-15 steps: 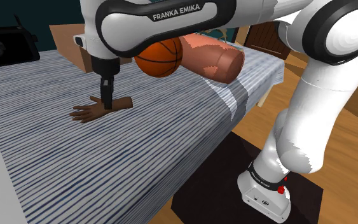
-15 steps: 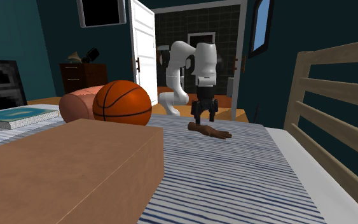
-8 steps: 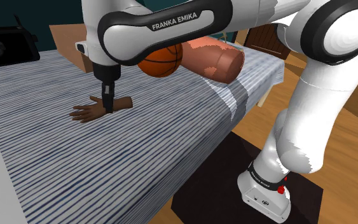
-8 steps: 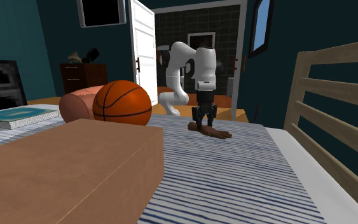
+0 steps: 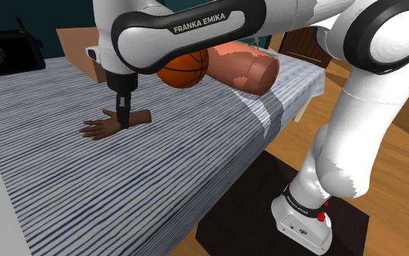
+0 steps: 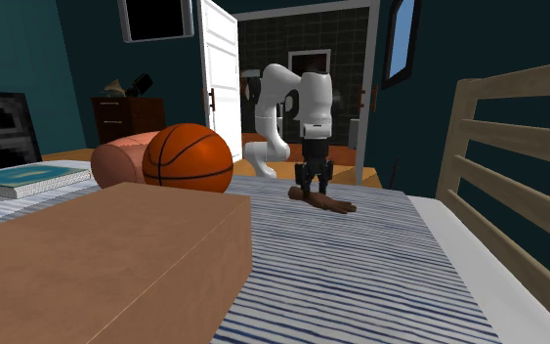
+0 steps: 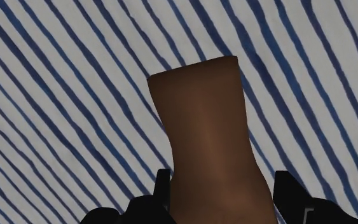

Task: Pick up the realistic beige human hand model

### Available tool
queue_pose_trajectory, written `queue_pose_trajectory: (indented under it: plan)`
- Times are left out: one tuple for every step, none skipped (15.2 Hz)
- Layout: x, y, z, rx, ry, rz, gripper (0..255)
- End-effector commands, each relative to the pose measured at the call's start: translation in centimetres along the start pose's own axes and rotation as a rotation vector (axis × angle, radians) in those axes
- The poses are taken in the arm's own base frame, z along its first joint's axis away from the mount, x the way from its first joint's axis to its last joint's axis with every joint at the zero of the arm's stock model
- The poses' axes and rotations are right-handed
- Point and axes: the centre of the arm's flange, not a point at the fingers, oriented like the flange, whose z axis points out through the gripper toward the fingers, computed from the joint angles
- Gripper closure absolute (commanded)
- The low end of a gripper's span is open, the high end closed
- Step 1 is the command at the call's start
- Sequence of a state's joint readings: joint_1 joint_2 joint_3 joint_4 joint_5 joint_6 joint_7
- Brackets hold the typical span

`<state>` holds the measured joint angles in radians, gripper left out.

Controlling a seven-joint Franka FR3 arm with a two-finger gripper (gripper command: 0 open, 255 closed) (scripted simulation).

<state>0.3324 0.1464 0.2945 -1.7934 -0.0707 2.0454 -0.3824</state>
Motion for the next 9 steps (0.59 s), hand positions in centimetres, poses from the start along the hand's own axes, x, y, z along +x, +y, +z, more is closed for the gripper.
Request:
queue_pose_trajectory:
  plan:
    - [0.1, 0.0, -0.8, 0.001, -0.001, 0.0, 255]
    - [0.1, 0.0, -1.3, 0.001, -0.001, 0.0, 255]
    - [0.2, 0.1, -1.8, 0.001, -0.001, 0.0, 255]
    - [0.2, 0.1, -2.4, 0.001, -0.001, 0.0, 255]
    - [0.3, 0.2, -2.9, 0.001, -0.001, 0.0, 255]
    - [0.3, 0.2, -3.4, 0.001, -0.001, 0.0, 255]
    - [0.4, 0.2, -3.9, 0.001, -0.001, 0.0, 255]
    - [0.4, 0.3, -4.4, 0.001, -0.001, 0.0, 255]
    - [0.5, 0.3, -5.0, 0.001, -0.001, 0.0, 255]
